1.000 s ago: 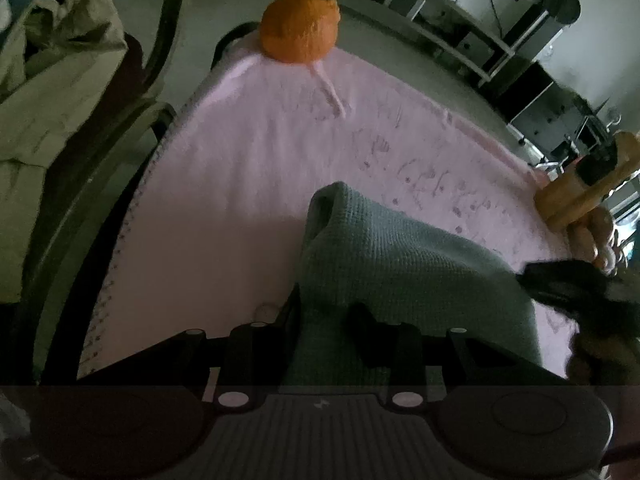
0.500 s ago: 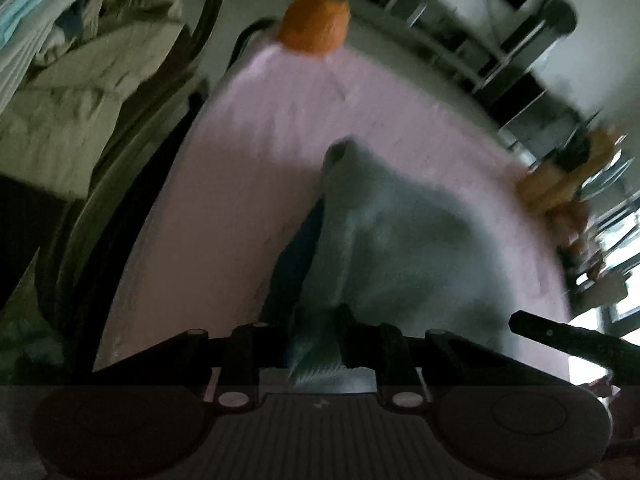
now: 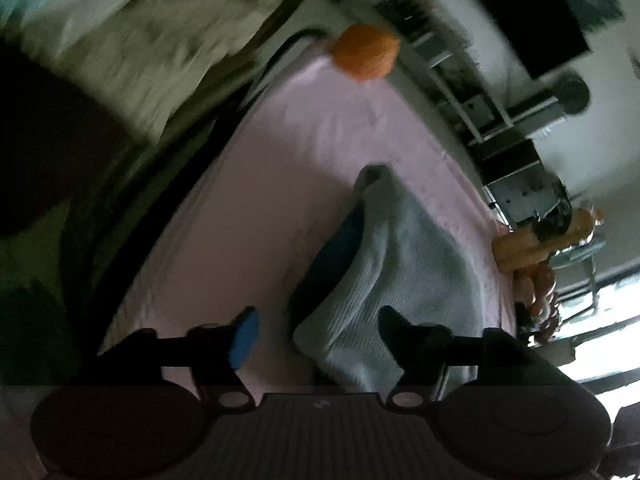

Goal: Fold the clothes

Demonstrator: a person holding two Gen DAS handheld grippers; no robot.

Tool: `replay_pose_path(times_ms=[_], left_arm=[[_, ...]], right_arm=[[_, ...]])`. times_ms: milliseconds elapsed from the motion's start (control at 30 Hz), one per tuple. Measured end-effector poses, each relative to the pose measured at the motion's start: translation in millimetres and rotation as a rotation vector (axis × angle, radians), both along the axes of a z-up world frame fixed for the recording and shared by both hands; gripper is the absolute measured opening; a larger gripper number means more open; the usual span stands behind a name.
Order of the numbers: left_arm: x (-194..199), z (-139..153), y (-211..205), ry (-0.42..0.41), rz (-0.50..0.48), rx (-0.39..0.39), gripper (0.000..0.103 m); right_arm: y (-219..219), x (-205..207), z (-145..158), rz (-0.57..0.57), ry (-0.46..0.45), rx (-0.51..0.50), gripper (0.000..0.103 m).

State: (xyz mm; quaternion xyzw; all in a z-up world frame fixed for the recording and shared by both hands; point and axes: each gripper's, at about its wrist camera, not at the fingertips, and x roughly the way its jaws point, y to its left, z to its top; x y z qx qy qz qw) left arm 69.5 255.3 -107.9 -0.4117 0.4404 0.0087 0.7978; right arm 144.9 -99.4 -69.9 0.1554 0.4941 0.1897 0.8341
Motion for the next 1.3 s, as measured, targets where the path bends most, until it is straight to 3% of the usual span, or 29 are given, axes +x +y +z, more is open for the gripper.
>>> replay_pose_path(times_ms=[100, 233, 300, 567, 900, 1000, 1100, 1167, 1300], left_arm=[[7.4, -12.4, -13.1, 0.059, -0.040, -0.053, 0.065], [4.8, -21.5, -24.1, 0.056, -0.034, -0.111, 0.069], [6.8, -27.8, -26.6, 0.069, -0.014, -0.131, 0.070], [16.8, -35.8, -28.7, 0.063, 0.034, -0.188, 0.072], [24.0, -27.0, -39.2, 0.046, -0.038, -0.087, 0.082], [24.9, -28.7, -34.8, 0.032, 0.004, -0.110, 0.081], [21.0, -30.5, -31.9, 0.020, 0.046, -0.135, 0.075], [19.1, -29.3, -34.1, 0.014, 0.055, -0.129, 0.063], [17.5, -25.5, -40.3, 0.004, 0.054, -0.105, 0.051]], right_arm=[[-13.4, -5.0, 3.0, -0.025, 0.015, 0.058, 0.044], [-27.2, 1.6, -15.9, -0.083, 0.029, 0.131, 0.052], [-34.1, 4.9, -25.4, -0.112, 0.036, 0.167, 0.064], [-58.5, 24.9, -64.3, -0.182, 0.080, 0.337, 0.068], [-73.2, 47.9, -110.6, -0.227, 0.186, 0.487, 0.071], [-74.2, 51.7, -117.1, -0.224, 0.199, 0.527, 0.072], [-74.1, 53.9, -119.3, -0.225, 0.205, 0.554, 0.073], [-75.4, 54.9, -121.7, -0.228, 0.209, 0.572, 0.073], [-75.7, 58.1, -124.1, -0.240, 0.215, 0.609, 0.074]])
